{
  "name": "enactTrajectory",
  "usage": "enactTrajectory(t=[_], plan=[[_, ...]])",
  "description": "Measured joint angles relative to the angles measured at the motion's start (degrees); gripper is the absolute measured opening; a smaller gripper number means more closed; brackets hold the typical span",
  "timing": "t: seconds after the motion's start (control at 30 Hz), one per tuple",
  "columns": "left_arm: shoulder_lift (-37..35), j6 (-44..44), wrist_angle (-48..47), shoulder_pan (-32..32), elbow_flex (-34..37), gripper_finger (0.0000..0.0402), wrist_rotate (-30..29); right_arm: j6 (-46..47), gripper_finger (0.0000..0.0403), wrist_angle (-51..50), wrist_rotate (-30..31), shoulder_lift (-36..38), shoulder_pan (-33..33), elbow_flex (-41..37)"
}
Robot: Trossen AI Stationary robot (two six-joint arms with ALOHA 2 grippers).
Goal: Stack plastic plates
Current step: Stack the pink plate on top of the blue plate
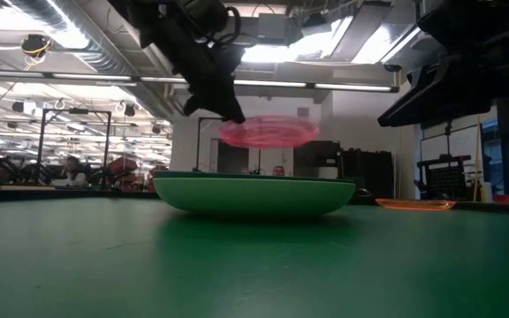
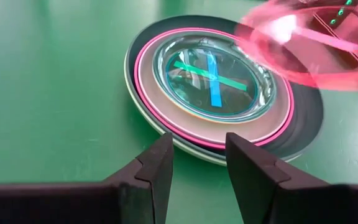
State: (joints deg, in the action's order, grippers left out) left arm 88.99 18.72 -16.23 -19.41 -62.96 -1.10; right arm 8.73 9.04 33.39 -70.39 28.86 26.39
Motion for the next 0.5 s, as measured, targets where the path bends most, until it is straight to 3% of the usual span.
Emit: enactTrajectory(t=[0.13, 0.5], plan=[[1.57, 0.04, -4.97, 3.95, 0.02, 0.0002, -0.74, 0.0, 0.014, 0.06, 0.36, 0.0, -0.02, 0.0], [4.83, 0.61, -5.95, 10.32, 0.0, 0.0002, -4.1, 0.07, 0.014, 0.15, 0.63, 0.0, -0.02, 0.0]])
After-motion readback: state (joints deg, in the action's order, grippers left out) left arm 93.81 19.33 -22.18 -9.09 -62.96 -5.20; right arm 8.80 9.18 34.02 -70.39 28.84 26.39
